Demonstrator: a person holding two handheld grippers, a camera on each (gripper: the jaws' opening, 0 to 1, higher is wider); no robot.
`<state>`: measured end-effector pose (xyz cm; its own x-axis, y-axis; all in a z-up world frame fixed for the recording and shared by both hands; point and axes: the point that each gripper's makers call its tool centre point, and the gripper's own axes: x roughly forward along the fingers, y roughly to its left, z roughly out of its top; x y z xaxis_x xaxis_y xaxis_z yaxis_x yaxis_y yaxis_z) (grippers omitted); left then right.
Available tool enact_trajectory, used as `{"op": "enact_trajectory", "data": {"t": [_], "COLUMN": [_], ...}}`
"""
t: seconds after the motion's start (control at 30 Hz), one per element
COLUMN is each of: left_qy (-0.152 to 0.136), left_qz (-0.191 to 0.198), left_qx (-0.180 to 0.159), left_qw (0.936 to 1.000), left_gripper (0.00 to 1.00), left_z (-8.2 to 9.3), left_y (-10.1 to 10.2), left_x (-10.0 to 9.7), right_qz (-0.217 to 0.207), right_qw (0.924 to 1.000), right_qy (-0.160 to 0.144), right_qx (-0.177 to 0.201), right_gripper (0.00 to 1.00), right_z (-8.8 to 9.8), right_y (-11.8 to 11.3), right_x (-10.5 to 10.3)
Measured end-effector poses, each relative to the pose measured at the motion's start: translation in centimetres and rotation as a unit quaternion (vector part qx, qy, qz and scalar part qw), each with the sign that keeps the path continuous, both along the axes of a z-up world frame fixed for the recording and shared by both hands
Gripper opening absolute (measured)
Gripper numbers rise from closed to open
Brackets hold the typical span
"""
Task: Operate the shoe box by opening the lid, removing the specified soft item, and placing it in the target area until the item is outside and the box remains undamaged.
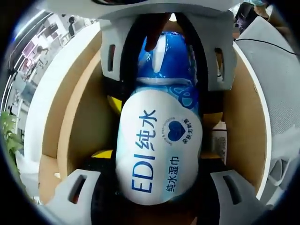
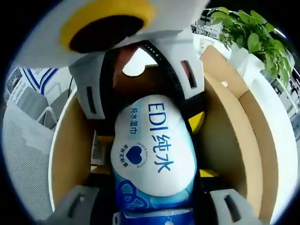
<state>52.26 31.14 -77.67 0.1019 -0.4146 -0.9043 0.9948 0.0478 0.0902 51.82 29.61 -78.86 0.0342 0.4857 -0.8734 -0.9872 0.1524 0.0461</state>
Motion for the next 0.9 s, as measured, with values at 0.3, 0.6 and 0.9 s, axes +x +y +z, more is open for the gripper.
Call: {"op": "enact_trajectory", "data": {"t": [0.3,0.6,0.9], "left_qy": [0.007,0.011,-0.001], "left_qz": [-0.006,-0.018,-0.014], "left_qx": [-0.009,-0.018,-0.023], "left_qw": [0.9999,0.9996,0.9996], "left_gripper": [0.66,0.66,0.66], "left_z": [0.2,0.3,0.0], "left_y": [-0.3,-0.4,-0.5], "left_x": [0.0,-0.1,0.0], "right_qz": [0.028,0.042,0.038], "right_qw": [0.9991,0.9978,0.9981], "right_qy": [-0.025,-0.027,-0.031], "right_qx": [-0.022,-0.043,-0.038], "right_gripper": [0.64,0.66,0.66], "right_z": [0.3,0.0,-0.6], "right_y": [-0.4,-0.6,-0.2], "right_x": [-0.2,-0.6,-0.3]}}
